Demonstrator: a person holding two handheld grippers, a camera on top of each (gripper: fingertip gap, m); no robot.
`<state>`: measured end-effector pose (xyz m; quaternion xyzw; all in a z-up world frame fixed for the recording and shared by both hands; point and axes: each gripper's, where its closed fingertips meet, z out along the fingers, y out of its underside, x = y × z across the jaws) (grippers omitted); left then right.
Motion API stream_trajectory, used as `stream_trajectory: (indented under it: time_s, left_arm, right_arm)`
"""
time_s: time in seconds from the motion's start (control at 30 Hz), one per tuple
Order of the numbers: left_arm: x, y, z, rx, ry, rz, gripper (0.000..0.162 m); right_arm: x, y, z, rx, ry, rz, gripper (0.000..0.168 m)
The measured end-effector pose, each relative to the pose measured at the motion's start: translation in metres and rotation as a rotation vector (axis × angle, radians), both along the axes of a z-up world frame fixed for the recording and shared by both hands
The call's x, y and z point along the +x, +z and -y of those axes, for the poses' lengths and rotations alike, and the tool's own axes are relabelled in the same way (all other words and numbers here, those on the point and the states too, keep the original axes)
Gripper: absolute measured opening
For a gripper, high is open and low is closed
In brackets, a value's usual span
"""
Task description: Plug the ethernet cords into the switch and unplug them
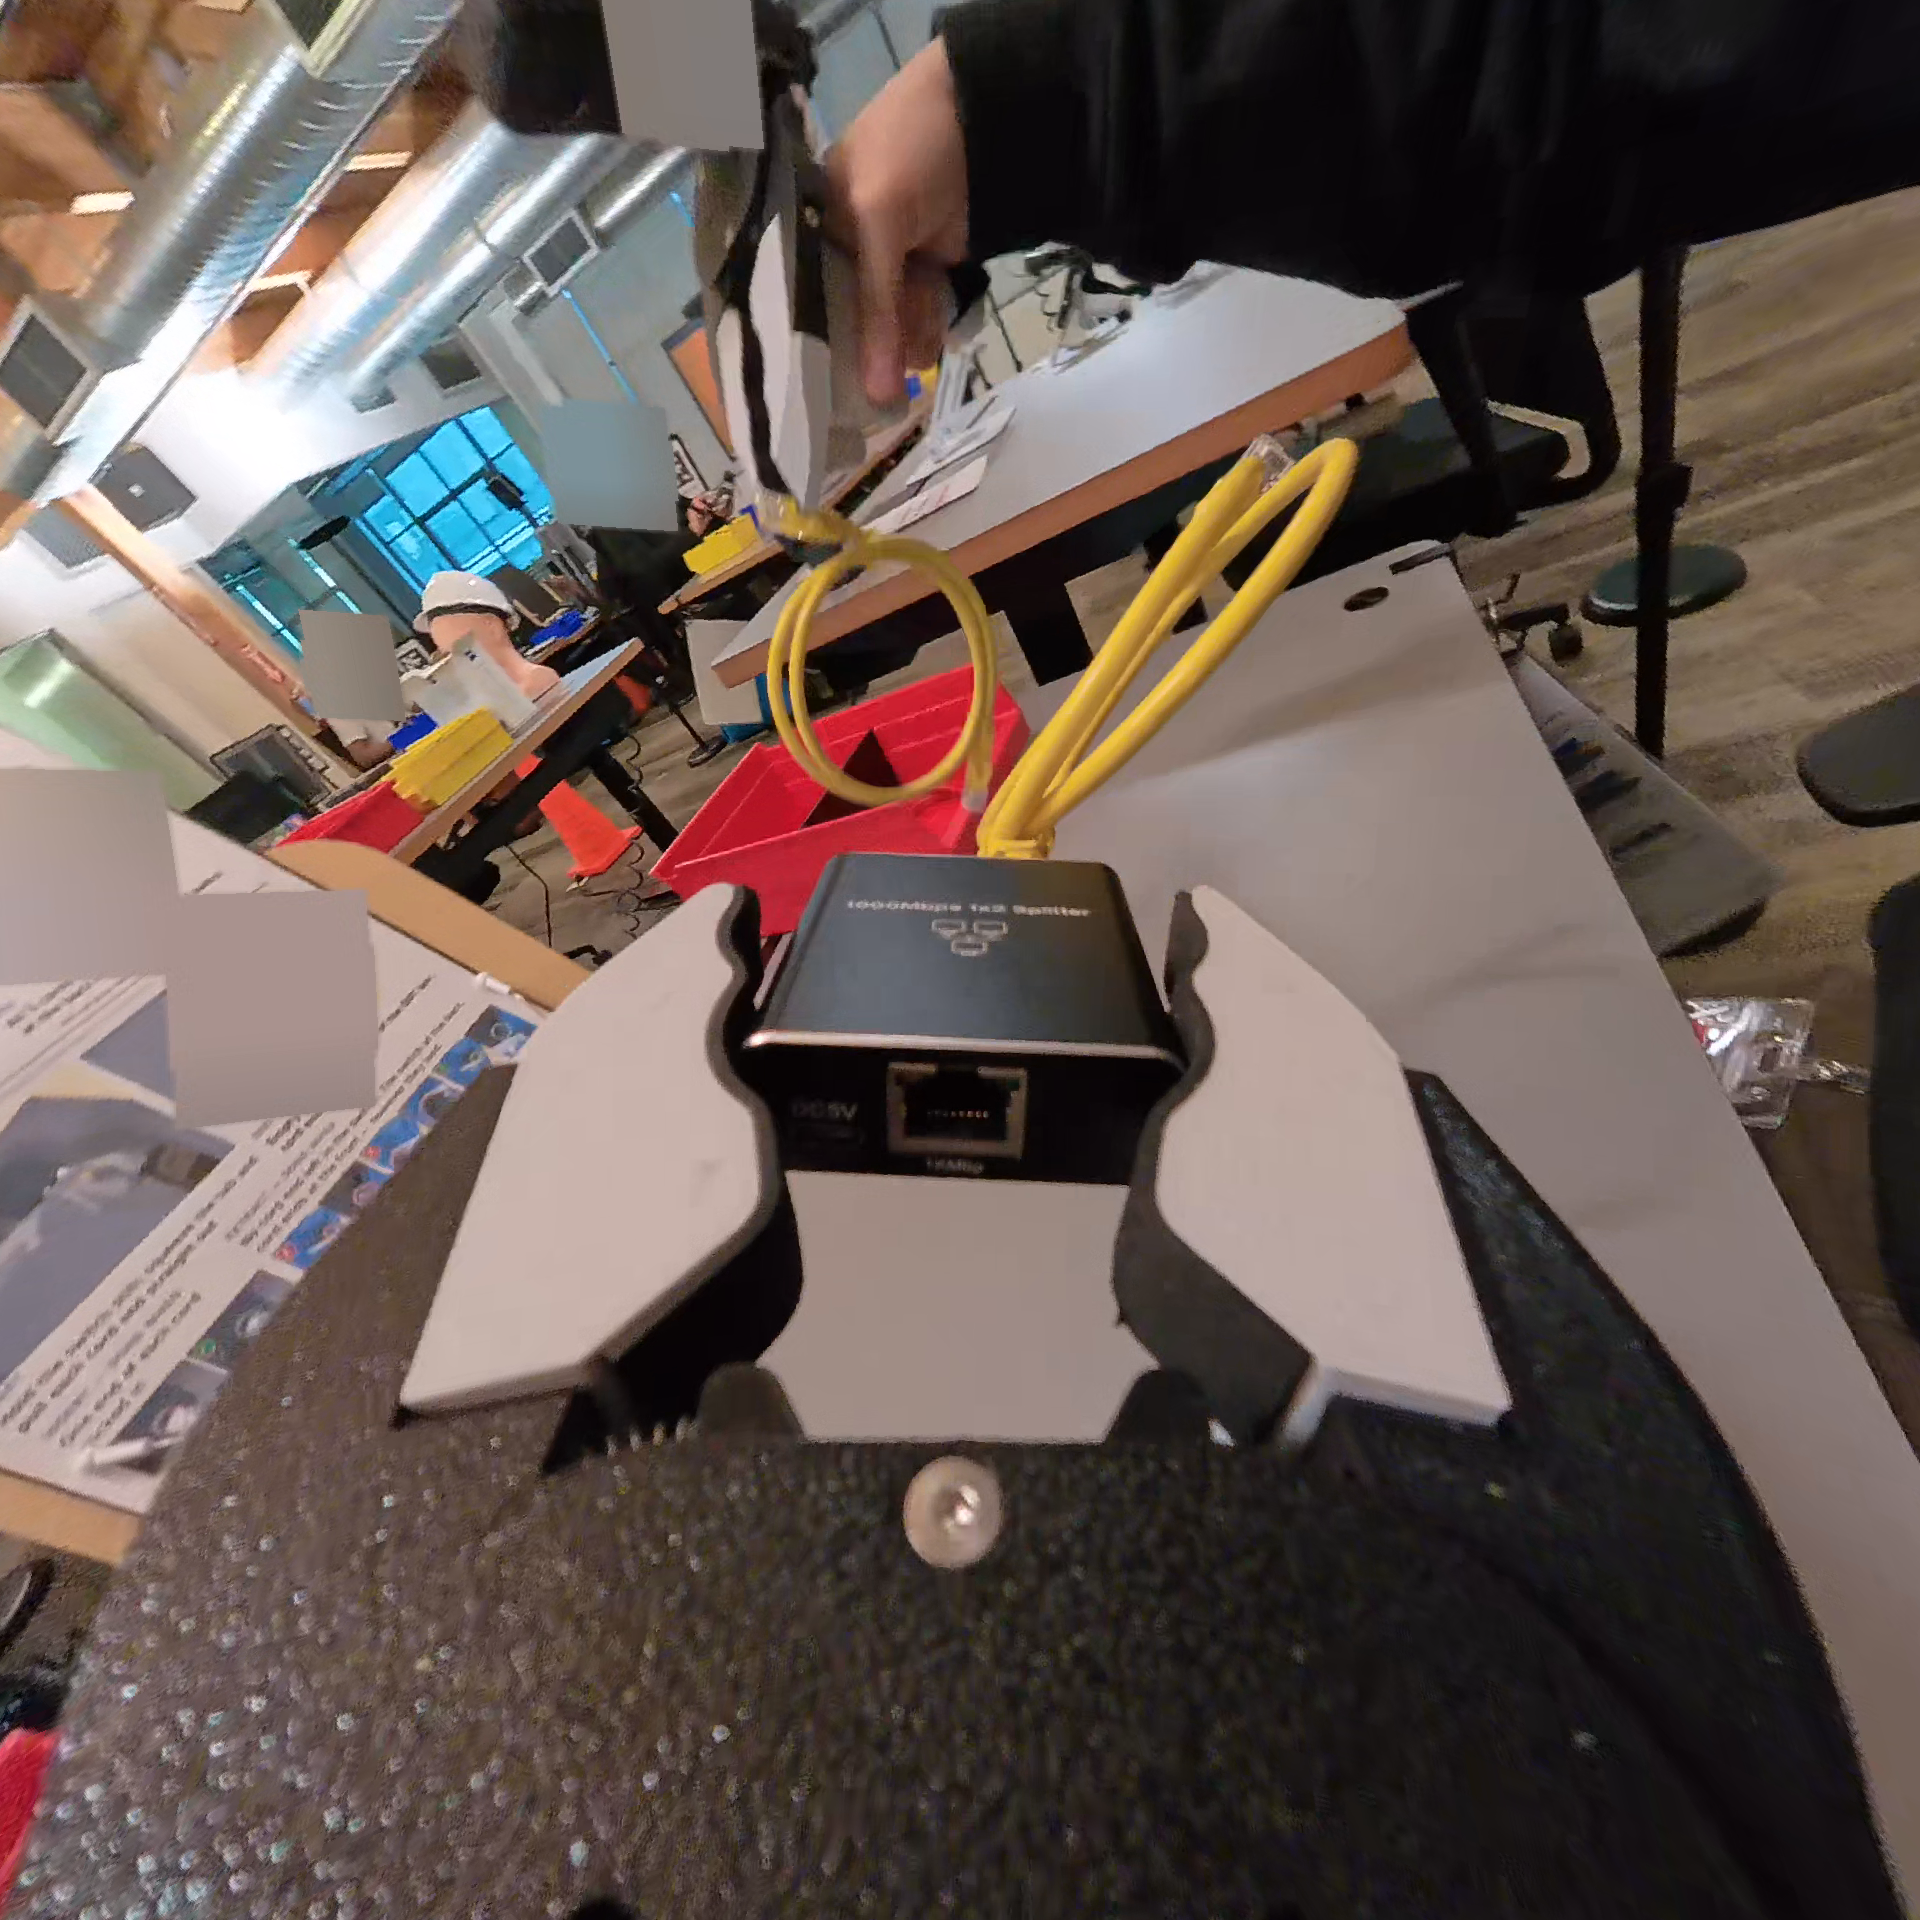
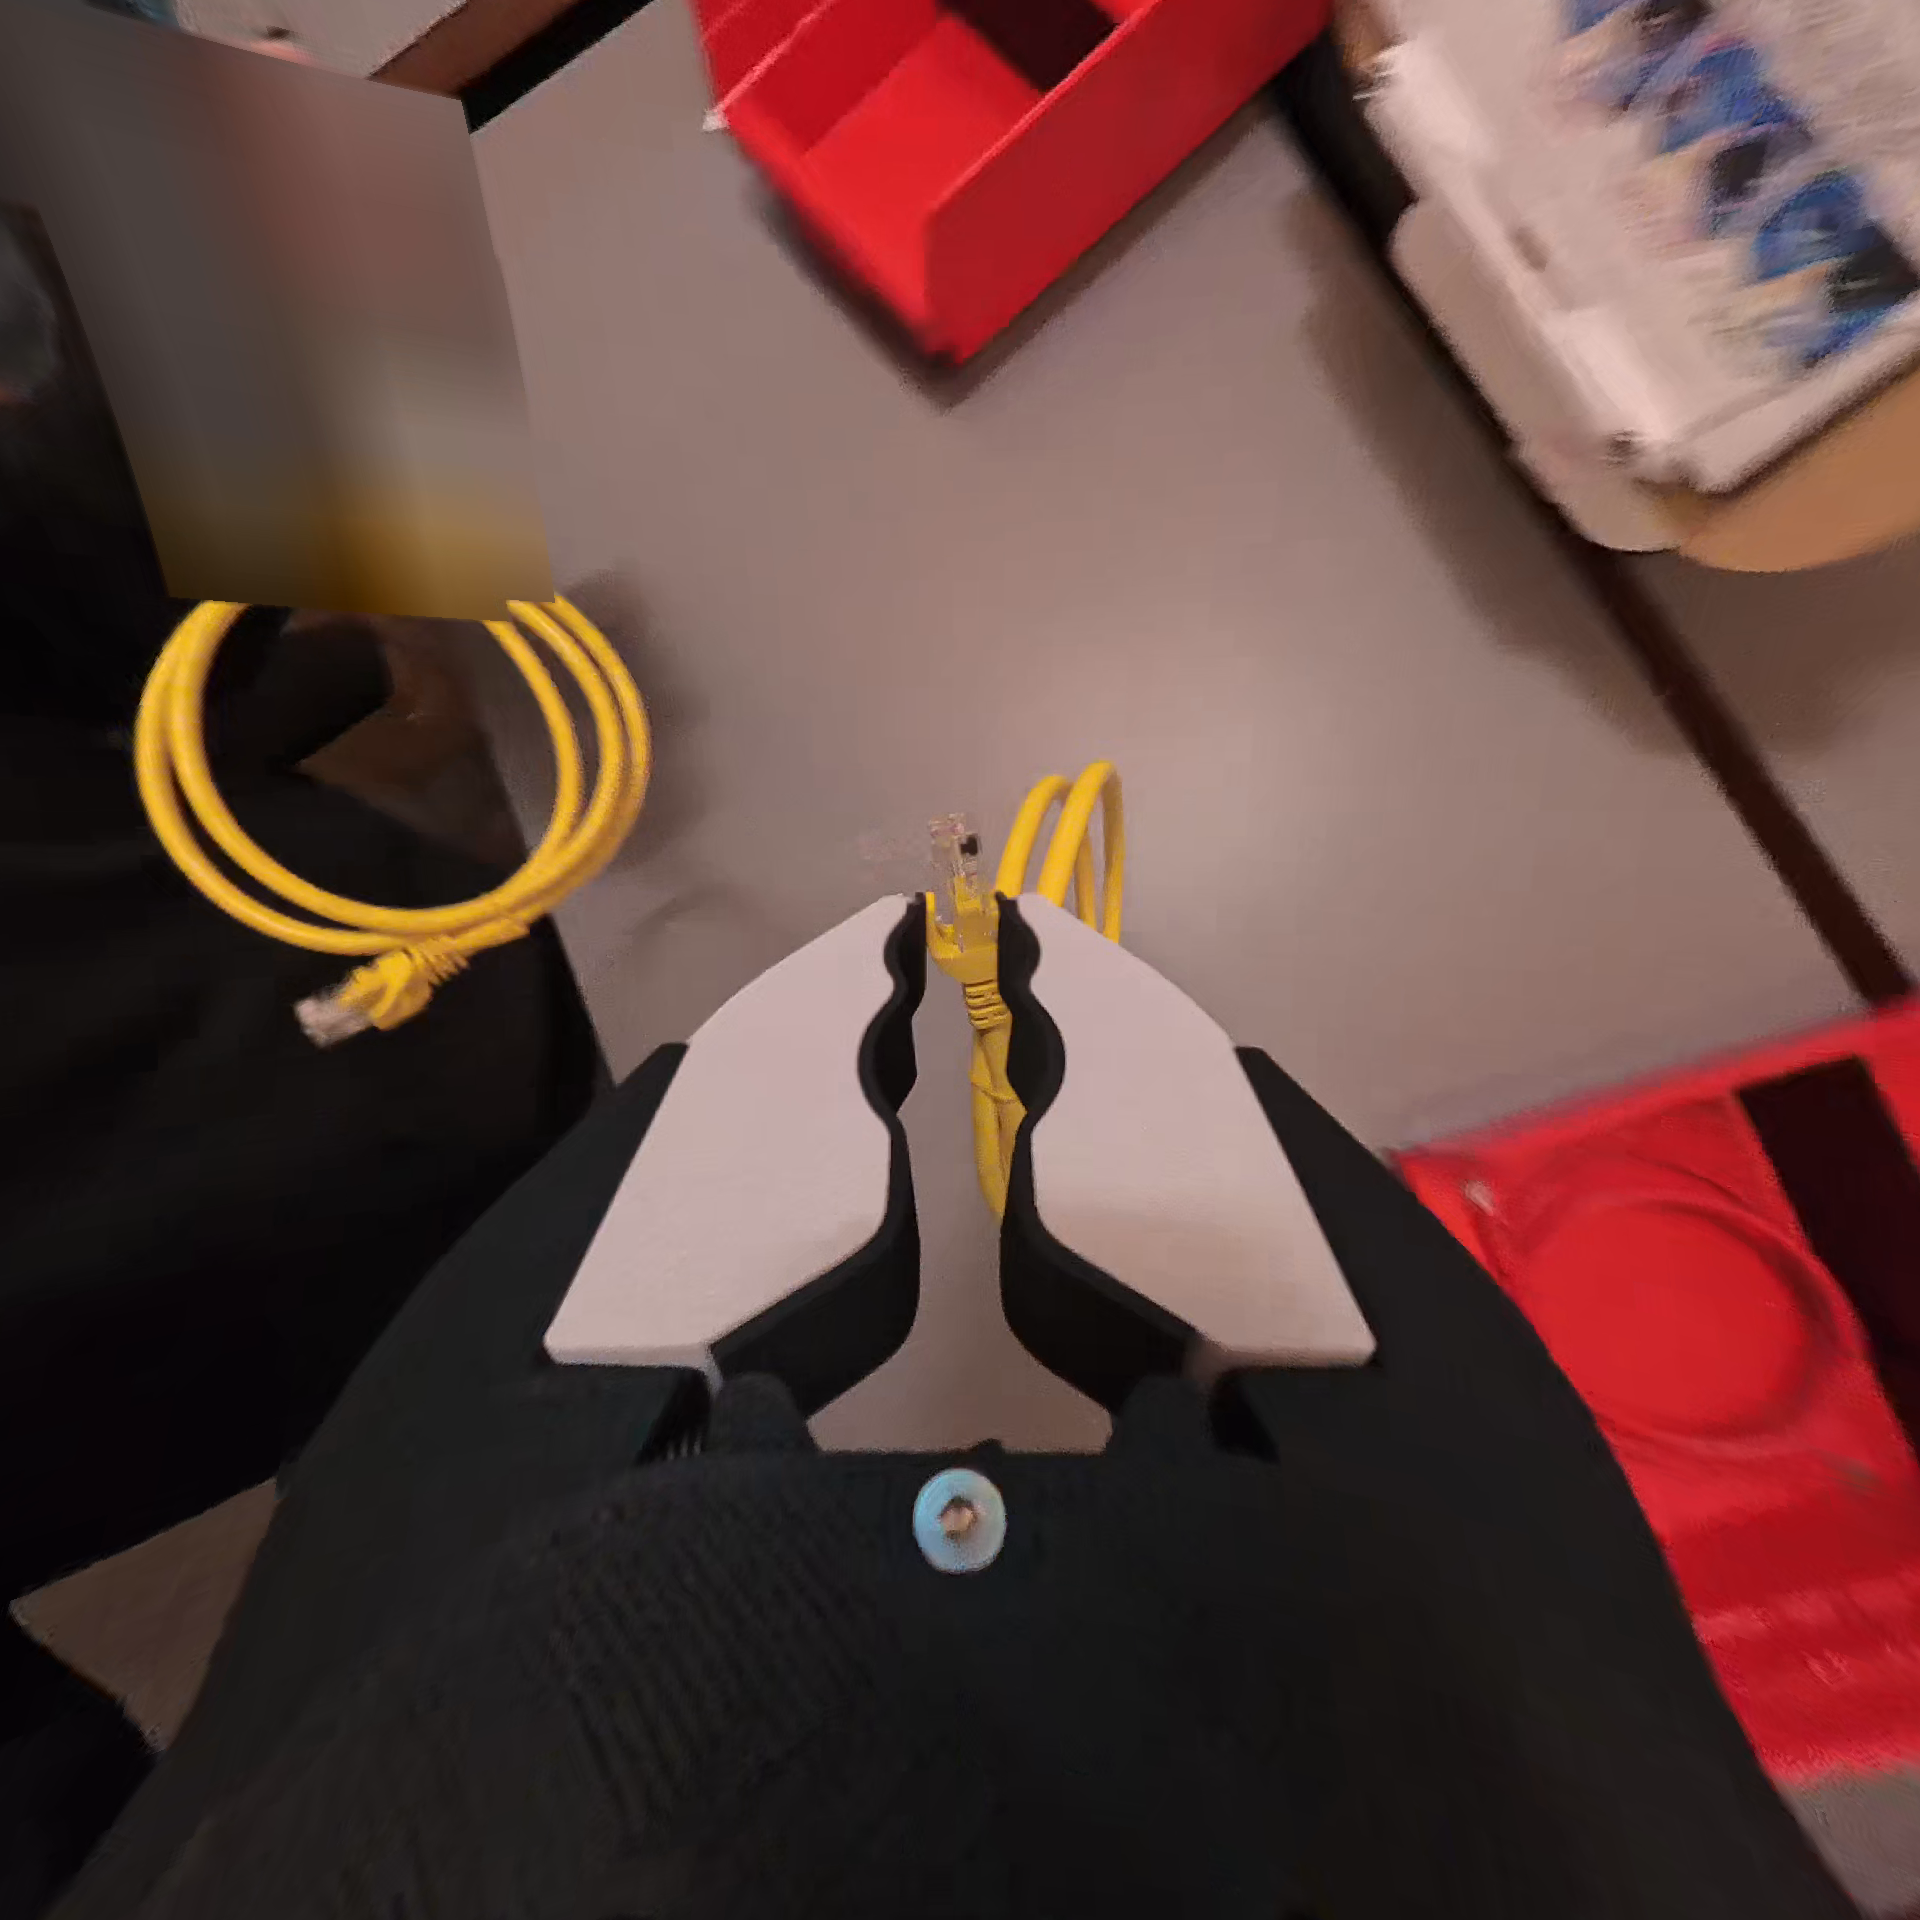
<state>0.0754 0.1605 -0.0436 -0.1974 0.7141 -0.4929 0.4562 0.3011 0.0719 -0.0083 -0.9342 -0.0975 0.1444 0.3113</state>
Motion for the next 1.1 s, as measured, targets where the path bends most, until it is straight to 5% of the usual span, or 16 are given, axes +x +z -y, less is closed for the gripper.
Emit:
stream_trajectory:
  time_s: [0.13, 0.3, 0.5, 0.77, 0.93, 1.1]
  left_arm:
    - [0.004, -0.011, -0.007, -0.062, 0.032, -0.007, 0.074]
    - [0.010, -0.022, -0.004, -0.105, 0.039, -0.024, 0.074]
    - [0.009, -0.033, -0.003, -0.105, 0.055, -0.063, 0.074]
    - [0.011, -0.044, -0.007, -0.099, 0.066, -0.115, 0.074]
    - [0.022, -0.043, -0.006, -0.107, 0.052, -0.118, 0.074]
    - [0.029, -0.042, 0.000, -0.118, 0.029, -0.117, 0.074]
  right_arm:
    - [0.065, 0.007, 0.019, 0.012, -0.107, 0.136, 0.014]
    - [0.157, -0.039, 0.040, -0.038, -0.272, 0.235, 0.014]
    - [0.207, -0.069, 0.033, 0.193, -0.506, -0.210, 0.014]
    - [0.294, -0.087, 0.064, 0.546, -0.881, -0.377, 0.014]
    - [0.284, -0.124, 0.068, 0.492, -0.930, -0.729, 0.014]
    - [0.303, -0.168, 0.094, 0.351, -1.057, -0.491, 0.024]
